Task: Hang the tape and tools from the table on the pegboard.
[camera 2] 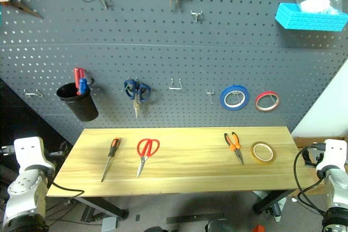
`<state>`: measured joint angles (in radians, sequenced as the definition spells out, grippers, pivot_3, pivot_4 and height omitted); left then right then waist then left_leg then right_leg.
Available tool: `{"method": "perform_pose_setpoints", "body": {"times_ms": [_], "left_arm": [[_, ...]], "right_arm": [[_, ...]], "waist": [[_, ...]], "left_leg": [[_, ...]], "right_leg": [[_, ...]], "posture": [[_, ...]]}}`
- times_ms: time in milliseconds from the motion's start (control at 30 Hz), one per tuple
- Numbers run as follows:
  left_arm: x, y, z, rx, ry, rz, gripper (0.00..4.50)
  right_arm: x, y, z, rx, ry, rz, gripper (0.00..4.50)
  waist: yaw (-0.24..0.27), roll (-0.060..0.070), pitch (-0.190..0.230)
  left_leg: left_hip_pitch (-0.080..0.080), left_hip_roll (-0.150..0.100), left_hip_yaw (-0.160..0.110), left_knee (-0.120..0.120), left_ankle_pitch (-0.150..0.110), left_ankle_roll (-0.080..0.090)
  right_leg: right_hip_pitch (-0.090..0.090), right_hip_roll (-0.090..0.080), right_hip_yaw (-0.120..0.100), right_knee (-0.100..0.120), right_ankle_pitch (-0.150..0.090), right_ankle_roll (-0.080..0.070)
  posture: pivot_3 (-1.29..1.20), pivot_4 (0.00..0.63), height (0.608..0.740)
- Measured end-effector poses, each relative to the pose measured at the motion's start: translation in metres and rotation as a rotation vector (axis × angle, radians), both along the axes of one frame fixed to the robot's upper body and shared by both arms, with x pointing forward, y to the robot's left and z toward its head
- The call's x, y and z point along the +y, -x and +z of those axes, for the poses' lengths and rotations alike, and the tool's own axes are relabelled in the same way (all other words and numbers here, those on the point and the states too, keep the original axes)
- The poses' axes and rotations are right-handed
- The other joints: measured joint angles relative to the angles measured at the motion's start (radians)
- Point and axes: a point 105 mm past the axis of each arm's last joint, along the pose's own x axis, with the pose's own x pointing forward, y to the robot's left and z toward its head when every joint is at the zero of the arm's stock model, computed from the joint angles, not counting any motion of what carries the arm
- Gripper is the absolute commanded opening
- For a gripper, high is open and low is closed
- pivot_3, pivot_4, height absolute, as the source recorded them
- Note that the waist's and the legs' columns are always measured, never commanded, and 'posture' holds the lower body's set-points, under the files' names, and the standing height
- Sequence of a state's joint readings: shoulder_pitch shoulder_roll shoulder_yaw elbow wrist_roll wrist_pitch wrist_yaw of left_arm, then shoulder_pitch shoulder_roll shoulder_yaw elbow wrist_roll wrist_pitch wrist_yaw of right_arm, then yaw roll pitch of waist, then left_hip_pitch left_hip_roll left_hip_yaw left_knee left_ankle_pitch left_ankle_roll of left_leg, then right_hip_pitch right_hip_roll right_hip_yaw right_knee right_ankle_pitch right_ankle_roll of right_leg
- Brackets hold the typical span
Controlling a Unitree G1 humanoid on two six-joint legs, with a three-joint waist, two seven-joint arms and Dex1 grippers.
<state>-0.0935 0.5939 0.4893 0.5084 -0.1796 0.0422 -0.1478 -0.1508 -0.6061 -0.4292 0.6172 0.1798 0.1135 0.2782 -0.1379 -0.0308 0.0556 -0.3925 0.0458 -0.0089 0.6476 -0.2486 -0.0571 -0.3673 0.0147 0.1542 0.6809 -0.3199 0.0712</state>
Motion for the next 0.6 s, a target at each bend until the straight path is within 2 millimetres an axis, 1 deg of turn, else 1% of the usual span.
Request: {"method": "perform_pose_setpoints", "body": {"times_ms": [133, 333, 467, 500, 600], "left_arm": [[0.000, 0.003, 0.003, -0.013, -0.032, -0.009, 4.45], [-0.002, 0.002, 0.007, -0.035, -0.039, -0.021, 4.45], [-0.003, 0.000, 0.010, -0.058, -0.014, -0.032, 4.45], [-0.003, 0.000, 0.011, -0.068, -0.001, -0.031, 4.45], [-0.003, 0.000, 0.017, -0.101, 0.029, -0.019, 4.45]], "right_arm": [[0.006, -0.010, 0.005, -0.018, 0.006, 0.031, 4.50], [0.016, -0.016, 0.005, -0.020, 0.008, 0.087, 4.50], [0.022, -0.018, 0.004, -0.015, 0.007, 0.128, 4.50], [0.025, -0.019, 0.004, -0.013, 0.010, 0.149, 4.50], [0.047, -0.024, 0.005, -0.019, 0.017, 0.257, 4.50]], "waist": [[0.000, 0.000, -0.001], [0.003, -0.001, -0.002], [0.004, 0.000, -0.003], [0.004, 0.000, -0.003], [0.004, 0.000, -0.003]], "left_leg": [[0.000, 0.000, 0.000, 0.000, 0.000, 0.000], [0.000, 0.000, 0.000, 0.000, 0.000, 0.000], [0.000, 0.000, 0.000, 0.000, 0.000, 0.000], [0.000, 0.000, 0.000, 0.000, 0.000, 0.000], [0.000, 0.000, 0.000, 0.000, 0.000, 0.000]], "right_leg": [[0.000, 0.000, 0.000, 0.000, 0.000, 0.000], [0.000, 0.000, 0.000, 0.000, 0.000, 0.000], [0.000, 0.000, 0.000, 0.000, 0.000, 0.000], [0.000, 0.000, 0.000, 0.000, 0.000, 0.000], [0.000, 0.000, 0.000, 0.000, 0.000, 0.000]], "posture": [[-0.01, 0.020, 0.740], [-0.01, 0.019, 0.740], [-0.02, 0.025, 0.740], [-0.02, 0.027, 0.740], [-0.02, 0.032, 0.740]]}}
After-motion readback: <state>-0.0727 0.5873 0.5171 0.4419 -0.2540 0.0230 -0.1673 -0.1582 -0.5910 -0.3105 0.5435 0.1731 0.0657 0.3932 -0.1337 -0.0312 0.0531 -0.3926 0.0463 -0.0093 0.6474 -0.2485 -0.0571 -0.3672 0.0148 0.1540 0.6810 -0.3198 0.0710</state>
